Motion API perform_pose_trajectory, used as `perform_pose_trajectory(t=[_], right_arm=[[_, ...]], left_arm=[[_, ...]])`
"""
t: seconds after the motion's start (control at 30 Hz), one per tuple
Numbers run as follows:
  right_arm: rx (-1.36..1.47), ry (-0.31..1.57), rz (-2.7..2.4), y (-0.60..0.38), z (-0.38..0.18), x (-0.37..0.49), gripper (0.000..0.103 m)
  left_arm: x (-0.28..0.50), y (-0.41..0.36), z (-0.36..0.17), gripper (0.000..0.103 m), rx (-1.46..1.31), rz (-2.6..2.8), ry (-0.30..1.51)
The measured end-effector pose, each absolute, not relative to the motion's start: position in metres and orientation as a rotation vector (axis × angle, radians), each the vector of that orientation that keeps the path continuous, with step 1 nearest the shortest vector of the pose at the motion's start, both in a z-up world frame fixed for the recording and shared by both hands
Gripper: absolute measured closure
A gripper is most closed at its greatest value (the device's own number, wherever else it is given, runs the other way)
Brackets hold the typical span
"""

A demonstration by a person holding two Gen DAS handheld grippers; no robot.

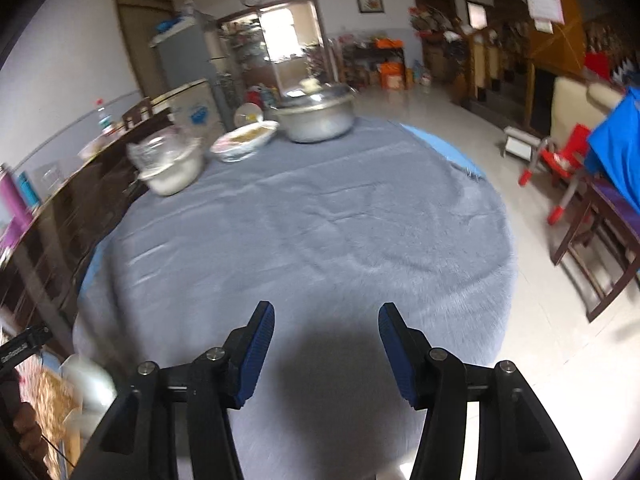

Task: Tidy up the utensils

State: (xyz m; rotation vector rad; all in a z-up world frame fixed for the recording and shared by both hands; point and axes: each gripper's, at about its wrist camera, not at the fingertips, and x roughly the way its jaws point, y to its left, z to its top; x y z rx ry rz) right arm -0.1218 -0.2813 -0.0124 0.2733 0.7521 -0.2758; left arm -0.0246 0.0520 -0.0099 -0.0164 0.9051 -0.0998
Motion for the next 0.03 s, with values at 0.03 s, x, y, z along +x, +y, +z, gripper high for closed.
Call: perform_pose_trajectory(t=[0.03], right_arm=[[0.279,0.758,-0.297,-0.2926,-0.0227,-0.1059,0.044]], left_arm=[[-0.0064,0.0524,-0.0212,0.015,-0.028,-0.079,0.918]])
